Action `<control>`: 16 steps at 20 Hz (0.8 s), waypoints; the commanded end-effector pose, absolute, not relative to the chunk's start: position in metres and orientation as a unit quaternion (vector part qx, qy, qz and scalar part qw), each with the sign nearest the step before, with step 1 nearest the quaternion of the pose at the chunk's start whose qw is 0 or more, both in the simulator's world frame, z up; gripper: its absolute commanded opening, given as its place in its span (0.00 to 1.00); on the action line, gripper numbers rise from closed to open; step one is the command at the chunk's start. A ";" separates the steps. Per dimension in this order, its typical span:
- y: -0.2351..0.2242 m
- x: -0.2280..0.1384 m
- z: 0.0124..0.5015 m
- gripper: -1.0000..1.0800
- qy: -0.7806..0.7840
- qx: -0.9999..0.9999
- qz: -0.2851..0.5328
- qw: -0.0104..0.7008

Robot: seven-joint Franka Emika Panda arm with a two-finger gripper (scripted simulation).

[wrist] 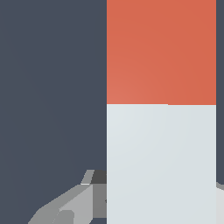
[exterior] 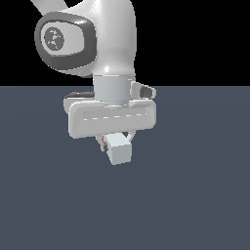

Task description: Insert the peg into the horizontal hole in a box.

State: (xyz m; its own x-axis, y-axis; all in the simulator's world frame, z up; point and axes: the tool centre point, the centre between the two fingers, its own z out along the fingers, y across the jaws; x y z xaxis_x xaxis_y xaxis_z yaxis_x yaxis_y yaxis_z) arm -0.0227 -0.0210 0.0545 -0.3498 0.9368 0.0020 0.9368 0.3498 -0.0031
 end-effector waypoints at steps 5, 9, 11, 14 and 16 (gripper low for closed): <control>0.023 -0.027 0.070 0.00 -0.791 -0.611 0.000 0.000; 0.049 -0.027 0.078 0.00 -0.772 -0.635 0.000 0.000; 0.062 -0.027 0.082 0.00 -0.763 -0.647 0.000 0.000; 0.082 -0.025 0.088 0.00 -0.748 -0.664 0.000 0.000; 0.093 -0.024 0.091 0.00 -0.739 -0.673 0.000 0.000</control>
